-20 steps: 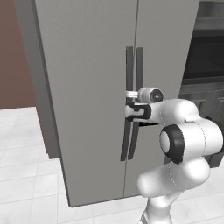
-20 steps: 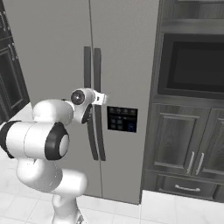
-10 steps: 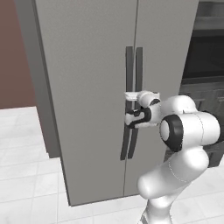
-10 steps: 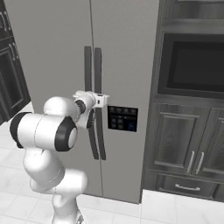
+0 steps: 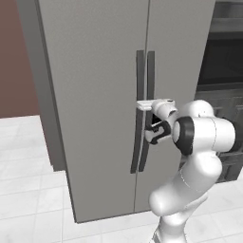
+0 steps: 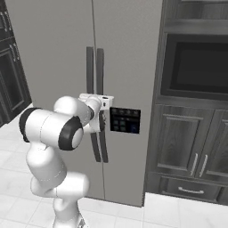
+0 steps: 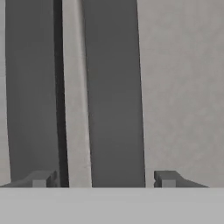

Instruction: Take the donut and cupcake from the fridge and place them on the empty tray on the dining counter.

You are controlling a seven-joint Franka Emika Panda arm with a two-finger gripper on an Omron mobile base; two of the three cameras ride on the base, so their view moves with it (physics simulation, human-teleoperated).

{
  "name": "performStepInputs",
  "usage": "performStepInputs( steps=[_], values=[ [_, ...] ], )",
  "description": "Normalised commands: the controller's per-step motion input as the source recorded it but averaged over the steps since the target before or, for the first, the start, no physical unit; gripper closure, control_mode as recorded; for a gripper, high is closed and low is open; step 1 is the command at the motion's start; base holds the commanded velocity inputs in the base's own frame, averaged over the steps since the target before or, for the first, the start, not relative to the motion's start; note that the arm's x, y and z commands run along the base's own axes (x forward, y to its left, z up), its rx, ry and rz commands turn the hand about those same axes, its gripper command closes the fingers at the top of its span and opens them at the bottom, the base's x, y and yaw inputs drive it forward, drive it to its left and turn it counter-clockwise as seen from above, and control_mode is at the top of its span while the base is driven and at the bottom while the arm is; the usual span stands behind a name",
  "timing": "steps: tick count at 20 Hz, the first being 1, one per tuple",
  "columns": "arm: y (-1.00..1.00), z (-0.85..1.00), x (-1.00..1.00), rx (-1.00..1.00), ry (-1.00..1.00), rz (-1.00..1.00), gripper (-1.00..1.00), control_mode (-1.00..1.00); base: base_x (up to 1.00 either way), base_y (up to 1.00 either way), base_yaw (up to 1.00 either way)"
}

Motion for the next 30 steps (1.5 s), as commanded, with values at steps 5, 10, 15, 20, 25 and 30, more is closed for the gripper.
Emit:
performStepInputs(
  steps=[5,10,15,20,25,30],
  values=[
    [0.00,0.00,0.56,0.00,0.15,0.00,1.00,-1.00,0.00,0.00,0.00],
    [0.00,0.01,0.39,0.00,0.11,-0.01,1.00,-1.00,0.00,0.00,0.00],
    [0.00,0.11,0.00,0.00,0.19,-0.03,1.00,-1.00,0.00,0.00,0.00],
    [-0.04,0.10,-0.31,0.00,0.17,-0.08,1.00,-1.00,0.00,0.00,0.00],
    [-0.43,0.14,-0.76,0.02,0.17,-0.18,1.00,-1.00,0.00,0.00,0.00],
    [-0.65,0.16,-0.95,0.05,0.17,-0.20,1.00,-1.00,0.00,0.00,0.00]
  ],
)
